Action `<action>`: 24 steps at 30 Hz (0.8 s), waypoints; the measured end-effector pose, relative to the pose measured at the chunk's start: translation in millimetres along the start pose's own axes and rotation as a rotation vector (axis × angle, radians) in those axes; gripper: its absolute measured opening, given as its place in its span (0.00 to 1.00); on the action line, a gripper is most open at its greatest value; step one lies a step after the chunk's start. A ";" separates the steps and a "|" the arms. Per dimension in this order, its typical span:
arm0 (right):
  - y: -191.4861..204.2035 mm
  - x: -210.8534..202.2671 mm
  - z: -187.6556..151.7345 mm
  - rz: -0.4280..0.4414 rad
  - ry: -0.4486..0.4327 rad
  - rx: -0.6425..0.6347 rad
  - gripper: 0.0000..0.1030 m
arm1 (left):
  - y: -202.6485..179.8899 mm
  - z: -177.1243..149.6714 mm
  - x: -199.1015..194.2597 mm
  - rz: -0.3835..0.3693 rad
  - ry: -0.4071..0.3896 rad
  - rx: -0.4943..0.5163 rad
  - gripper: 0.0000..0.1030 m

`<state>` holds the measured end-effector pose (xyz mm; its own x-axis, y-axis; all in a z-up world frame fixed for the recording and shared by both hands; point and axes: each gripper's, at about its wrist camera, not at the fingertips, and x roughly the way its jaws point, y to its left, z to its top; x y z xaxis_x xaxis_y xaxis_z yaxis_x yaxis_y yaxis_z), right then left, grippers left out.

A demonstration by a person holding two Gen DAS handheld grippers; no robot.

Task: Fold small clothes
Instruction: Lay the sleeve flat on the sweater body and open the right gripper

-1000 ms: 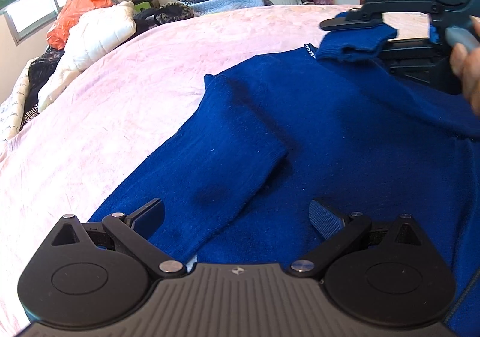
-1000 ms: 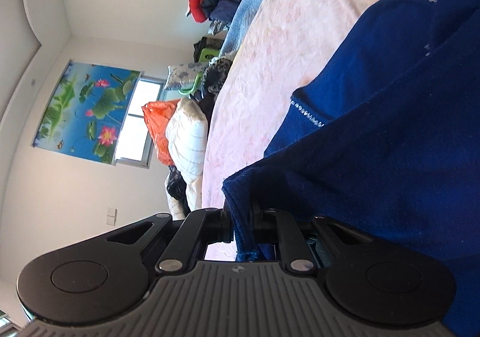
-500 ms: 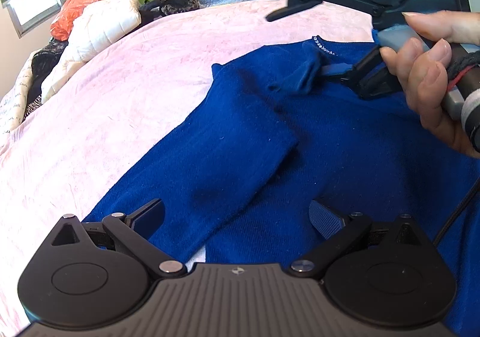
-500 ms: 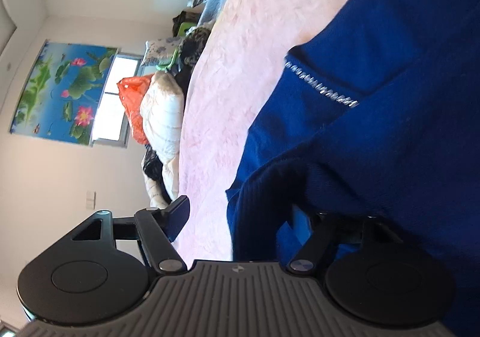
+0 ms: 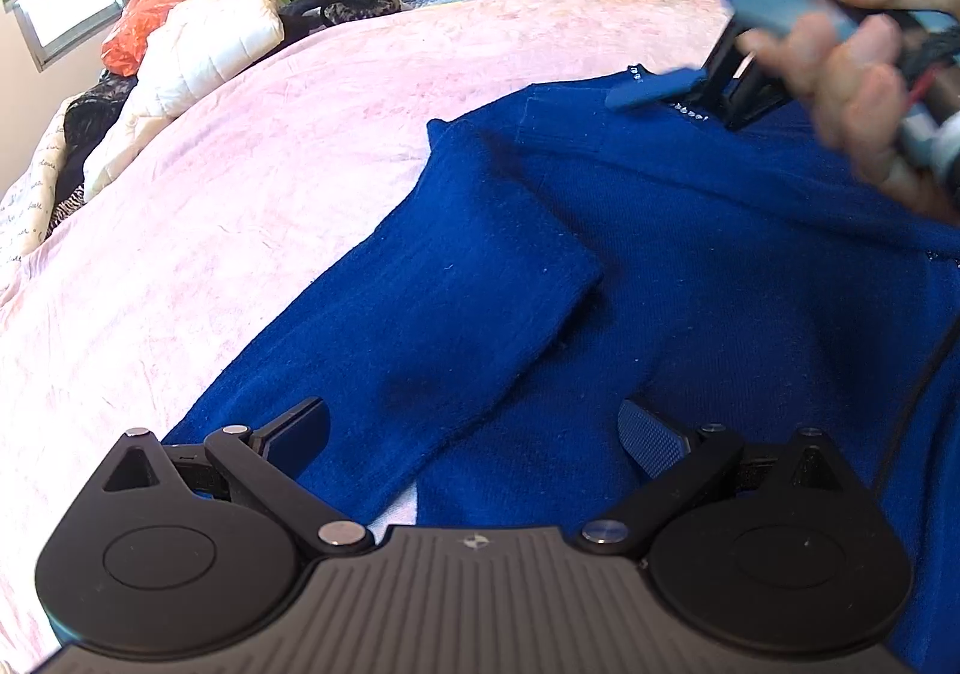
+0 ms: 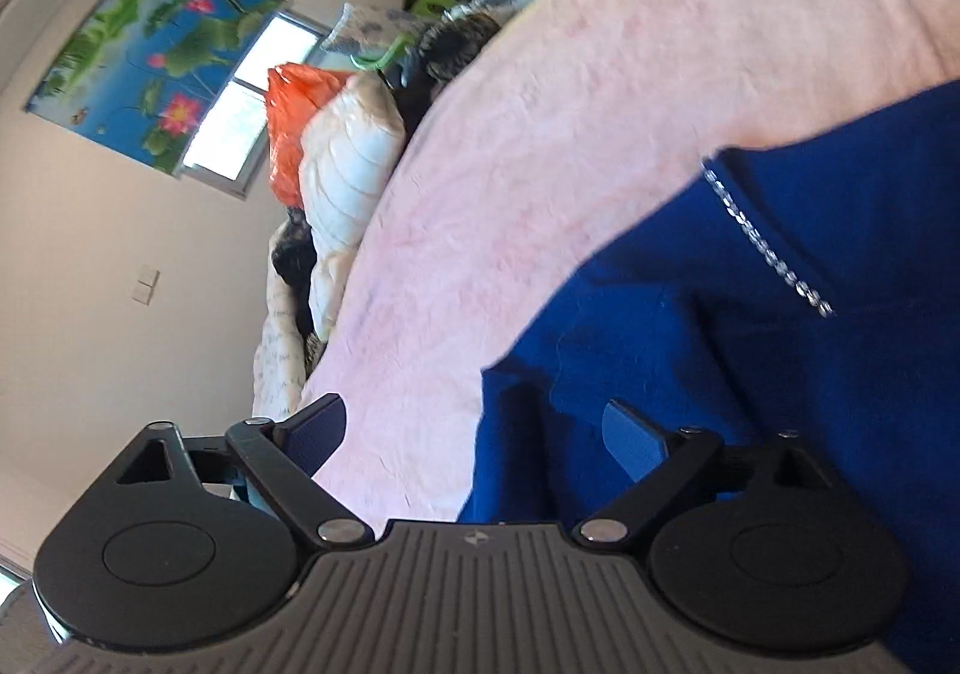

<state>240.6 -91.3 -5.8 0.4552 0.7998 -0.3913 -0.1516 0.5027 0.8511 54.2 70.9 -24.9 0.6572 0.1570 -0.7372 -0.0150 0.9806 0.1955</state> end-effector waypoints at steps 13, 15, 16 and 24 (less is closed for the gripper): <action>49.1 36.7 -90.4 -0.605 -0.001 -1.119 0.43 | 6.9 -0.1 -0.6 0.003 0.003 -0.008 1.00; 46.6 46.4 -89.8 -0.617 0.013 -1.117 0.43 | 9.8 0.5 -0.4 0.005 0.004 -0.013 1.00; 43.3 49.3 -86.3 -0.616 0.014 -1.098 0.43 | 11.2 0.5 -0.3 0.005 0.004 -0.016 1.00; 29.2 36.7 -58.2 -0.495 -0.053 -0.785 0.08 | 12.6 -0.2 -1.2 0.032 -0.003 -0.012 1.00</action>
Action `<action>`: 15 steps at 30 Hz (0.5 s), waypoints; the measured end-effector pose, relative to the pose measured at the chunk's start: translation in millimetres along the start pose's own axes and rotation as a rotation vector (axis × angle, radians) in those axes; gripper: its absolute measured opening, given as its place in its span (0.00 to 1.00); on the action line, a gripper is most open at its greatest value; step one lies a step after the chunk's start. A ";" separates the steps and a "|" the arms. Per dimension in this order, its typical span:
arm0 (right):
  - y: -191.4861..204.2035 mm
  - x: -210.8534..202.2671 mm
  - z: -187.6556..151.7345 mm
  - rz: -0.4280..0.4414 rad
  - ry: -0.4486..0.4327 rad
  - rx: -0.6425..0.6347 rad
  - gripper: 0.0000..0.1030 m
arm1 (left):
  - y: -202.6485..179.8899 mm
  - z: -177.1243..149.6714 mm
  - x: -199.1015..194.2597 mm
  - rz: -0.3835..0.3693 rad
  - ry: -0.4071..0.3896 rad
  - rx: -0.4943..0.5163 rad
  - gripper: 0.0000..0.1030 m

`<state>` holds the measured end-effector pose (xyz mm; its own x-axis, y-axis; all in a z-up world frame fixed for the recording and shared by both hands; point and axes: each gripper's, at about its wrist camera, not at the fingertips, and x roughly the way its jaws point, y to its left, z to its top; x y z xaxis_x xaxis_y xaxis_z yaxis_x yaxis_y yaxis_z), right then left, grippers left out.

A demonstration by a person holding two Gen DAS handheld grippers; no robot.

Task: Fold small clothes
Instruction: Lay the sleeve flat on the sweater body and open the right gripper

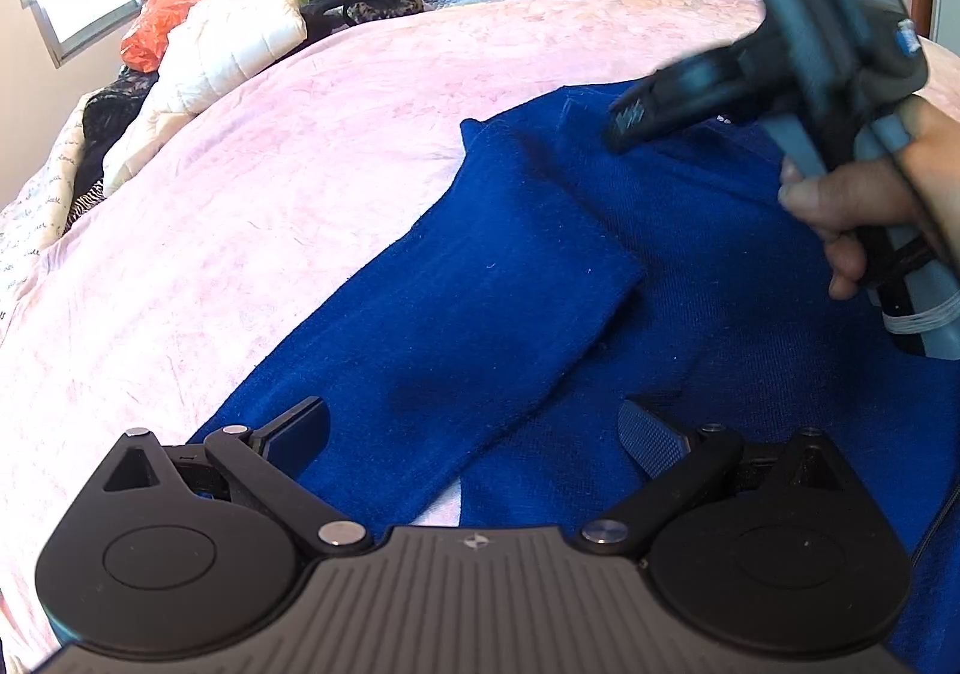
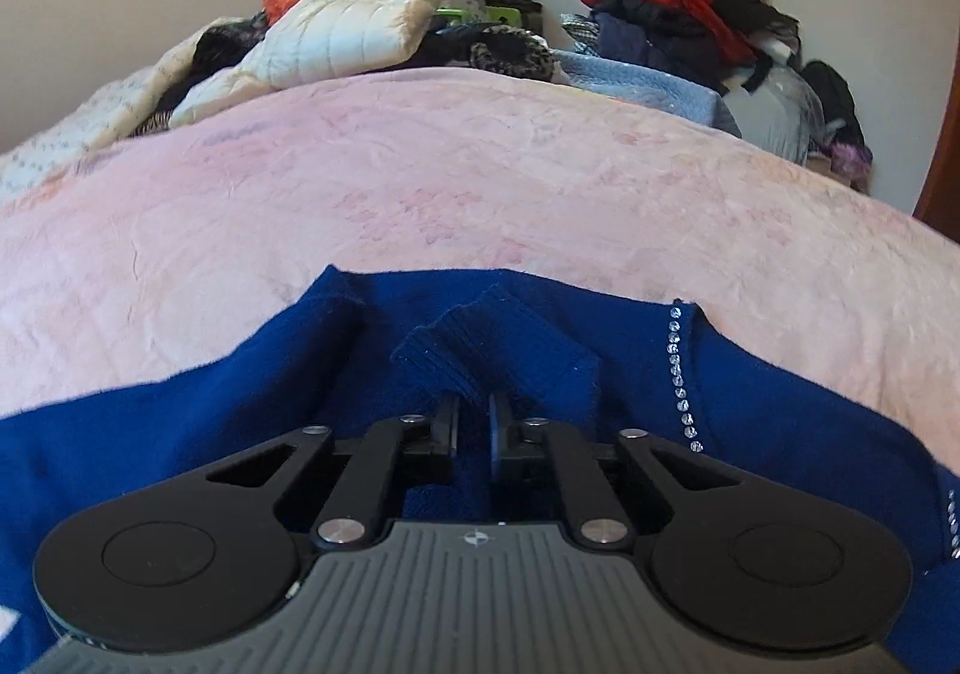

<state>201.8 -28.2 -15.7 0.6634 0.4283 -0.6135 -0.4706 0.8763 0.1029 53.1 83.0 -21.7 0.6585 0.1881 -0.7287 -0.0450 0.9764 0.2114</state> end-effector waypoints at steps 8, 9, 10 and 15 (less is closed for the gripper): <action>0.6 -11.4 0.5 0.228 0.016 0.178 0.09 | -2.7 -0.5 -0.5 0.010 0.003 0.008 1.00; 4.7 -8.7 -0.1 0.225 0.030 0.167 0.10 | -3.2 -0.8 -0.5 0.011 0.004 0.008 1.00; 6.3 -4.5 -1.1 0.217 0.049 0.161 0.14 | -3.3 -1.0 -0.6 0.012 0.004 0.009 1.00; 0.8 -11.0 -8.5 0.245 0.039 0.222 0.38 | -0.2 -2.6 -0.1 0.023 0.009 0.006 1.00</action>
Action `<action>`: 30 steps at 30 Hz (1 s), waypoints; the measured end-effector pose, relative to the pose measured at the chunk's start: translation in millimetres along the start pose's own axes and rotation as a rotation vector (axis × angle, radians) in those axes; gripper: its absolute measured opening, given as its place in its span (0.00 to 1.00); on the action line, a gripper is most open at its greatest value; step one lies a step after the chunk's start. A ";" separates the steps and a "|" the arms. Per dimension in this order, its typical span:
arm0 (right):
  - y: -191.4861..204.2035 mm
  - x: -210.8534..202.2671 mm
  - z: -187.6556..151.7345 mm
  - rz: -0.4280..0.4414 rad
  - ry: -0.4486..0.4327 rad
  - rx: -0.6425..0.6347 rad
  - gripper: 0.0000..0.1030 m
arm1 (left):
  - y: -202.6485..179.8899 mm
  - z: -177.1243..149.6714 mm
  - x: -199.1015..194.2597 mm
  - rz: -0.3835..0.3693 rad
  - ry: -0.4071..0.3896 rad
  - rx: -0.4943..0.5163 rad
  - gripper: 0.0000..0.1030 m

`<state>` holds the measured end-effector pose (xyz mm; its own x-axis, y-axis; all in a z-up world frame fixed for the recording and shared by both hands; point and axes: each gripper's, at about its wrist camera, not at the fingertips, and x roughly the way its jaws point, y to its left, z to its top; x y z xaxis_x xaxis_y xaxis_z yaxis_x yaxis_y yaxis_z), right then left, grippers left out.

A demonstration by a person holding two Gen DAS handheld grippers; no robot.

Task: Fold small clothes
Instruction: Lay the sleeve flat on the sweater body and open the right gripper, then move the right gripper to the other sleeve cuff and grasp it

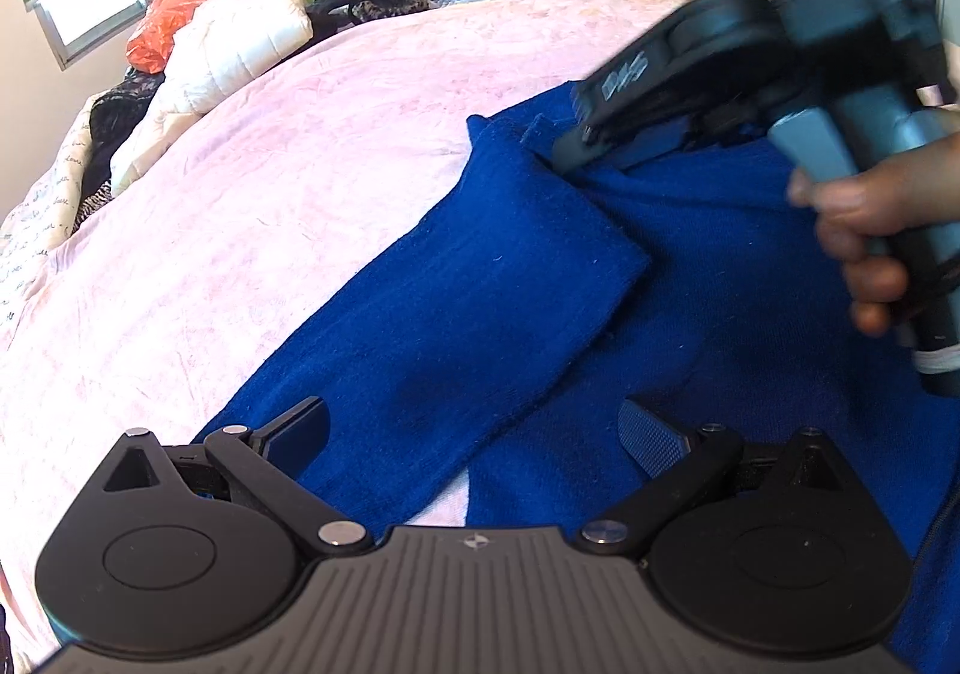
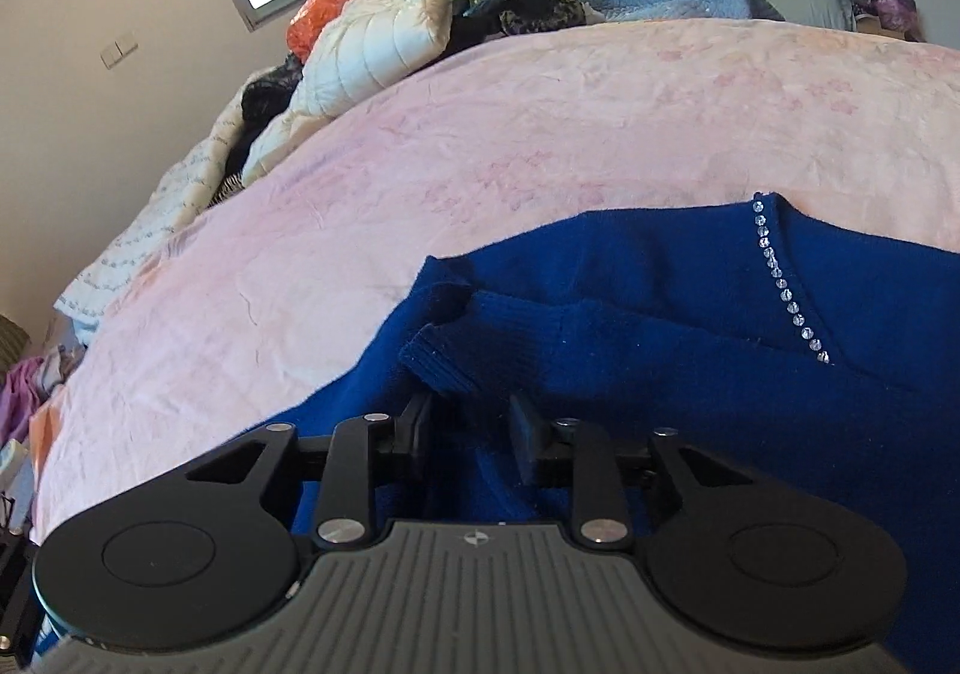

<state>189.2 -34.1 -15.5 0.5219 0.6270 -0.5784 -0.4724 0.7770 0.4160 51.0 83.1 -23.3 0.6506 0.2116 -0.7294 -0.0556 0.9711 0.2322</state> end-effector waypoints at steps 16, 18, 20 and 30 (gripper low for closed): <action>0.0 -28.2 -23.5 -0.098 -0.014 -0.004 0.61 | 3.9 -10.2 -15.0 0.015 0.006 -0.018 1.00; -0.7 -28.2 -28.4 -0.142 -0.005 0.010 0.57 | 4.6 -13.7 -22.8 0.020 -0.006 -0.020 1.00; 5.1 -40.7 -30.2 -0.110 -0.057 0.016 0.58 | 8.2 -17.6 -31.8 0.037 -0.029 -0.017 1.00; 71.7 -59.9 -49.2 0.019 -0.054 -0.154 0.61 | 83.3 -51.0 -44.4 0.249 -0.004 -0.121 1.00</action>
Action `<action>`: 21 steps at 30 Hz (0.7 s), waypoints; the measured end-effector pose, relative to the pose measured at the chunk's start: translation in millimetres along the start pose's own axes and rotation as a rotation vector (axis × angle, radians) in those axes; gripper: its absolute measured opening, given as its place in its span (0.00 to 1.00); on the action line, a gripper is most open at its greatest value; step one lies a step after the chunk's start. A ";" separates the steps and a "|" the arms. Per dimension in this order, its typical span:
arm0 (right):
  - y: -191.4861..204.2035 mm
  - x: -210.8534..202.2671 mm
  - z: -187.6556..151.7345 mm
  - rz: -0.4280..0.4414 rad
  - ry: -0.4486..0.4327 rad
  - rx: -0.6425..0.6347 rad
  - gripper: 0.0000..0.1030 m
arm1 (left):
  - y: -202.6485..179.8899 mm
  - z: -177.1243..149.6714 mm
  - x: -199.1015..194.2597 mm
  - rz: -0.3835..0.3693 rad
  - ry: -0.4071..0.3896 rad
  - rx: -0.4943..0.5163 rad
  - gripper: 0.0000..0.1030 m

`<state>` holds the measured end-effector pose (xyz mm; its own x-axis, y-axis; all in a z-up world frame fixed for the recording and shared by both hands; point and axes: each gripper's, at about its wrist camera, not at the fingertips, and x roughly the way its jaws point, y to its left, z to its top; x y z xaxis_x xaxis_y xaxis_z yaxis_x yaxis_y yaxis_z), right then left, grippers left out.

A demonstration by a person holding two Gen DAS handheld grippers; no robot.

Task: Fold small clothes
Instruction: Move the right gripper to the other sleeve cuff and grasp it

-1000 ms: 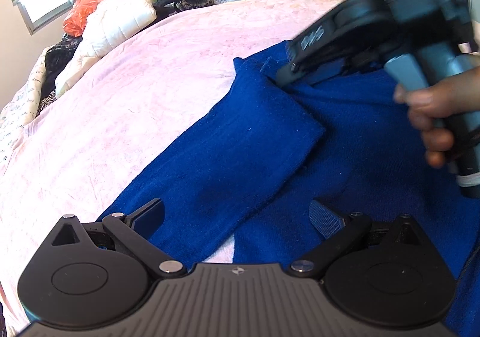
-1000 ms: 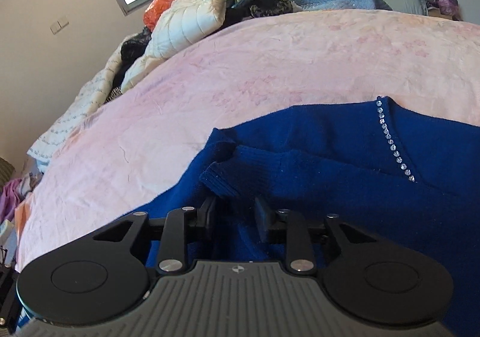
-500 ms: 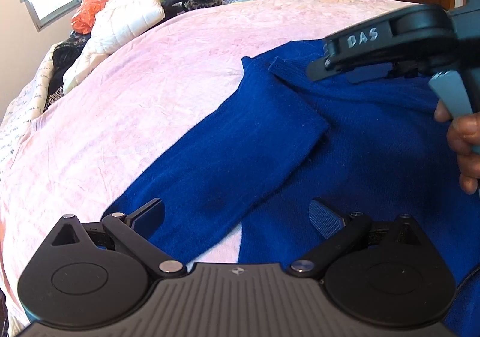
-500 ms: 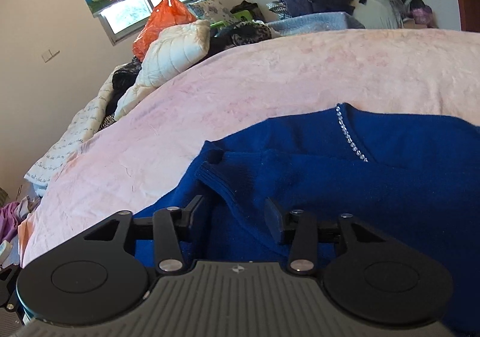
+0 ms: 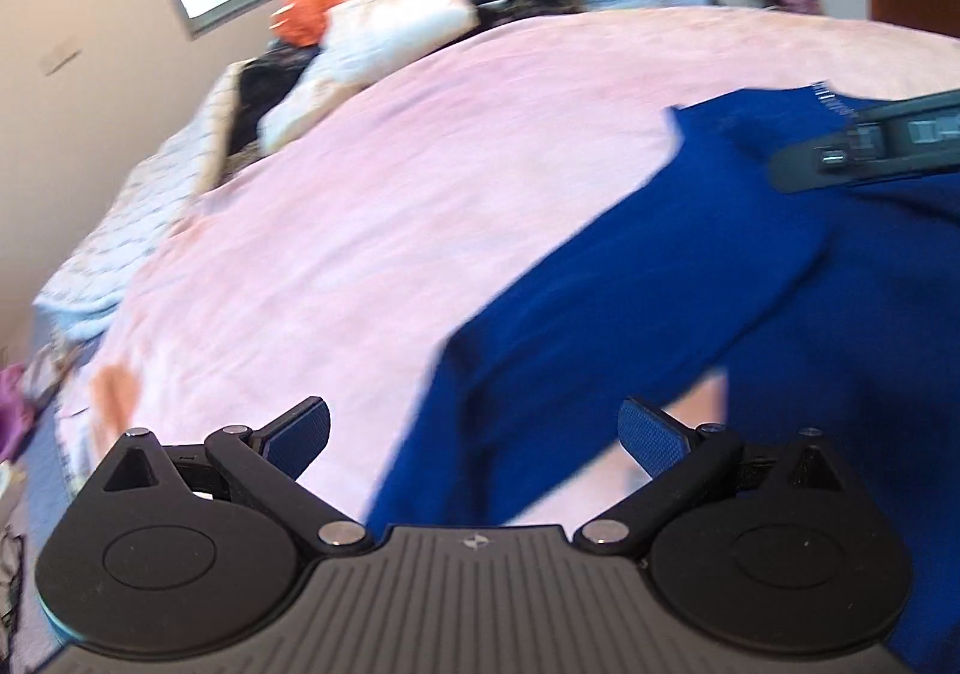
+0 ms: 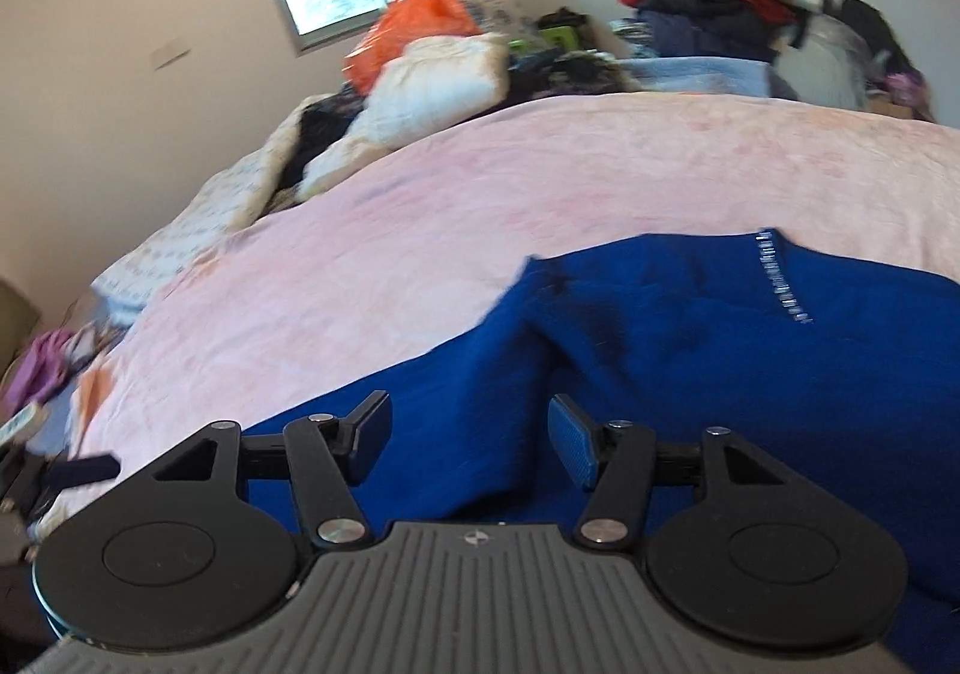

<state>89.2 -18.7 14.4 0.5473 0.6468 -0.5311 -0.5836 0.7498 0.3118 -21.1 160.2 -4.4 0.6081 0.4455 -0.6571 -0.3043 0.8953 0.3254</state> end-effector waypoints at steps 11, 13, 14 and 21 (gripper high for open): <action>79.6 9.1 -32.2 0.016 0.080 -0.277 0.64 | 74.9 -14.2 40.9 0.062 0.102 -0.166 1.00; 99.7 18.4 -40.3 0.020 0.107 -0.362 0.64 | 94.3 -16.6 43.1 0.133 0.117 -0.196 1.00; 111.0 22.7 -45.3 0.025 0.118 -0.406 0.64 | 103.4 -17.6 46.0 0.160 0.134 -0.208 1.00; 171.7 35.5 -69.2 0.181 0.160 -0.571 0.64 | 155.1 -24.0 42.5 0.254 0.153 -0.323 1.00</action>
<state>-33.1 123.4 -5.4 0.3393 0.6947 -0.6343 -0.9116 0.4092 -0.0395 -60.0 317.9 1.8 0.3765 0.6243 -0.6844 -0.6585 0.7000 0.2762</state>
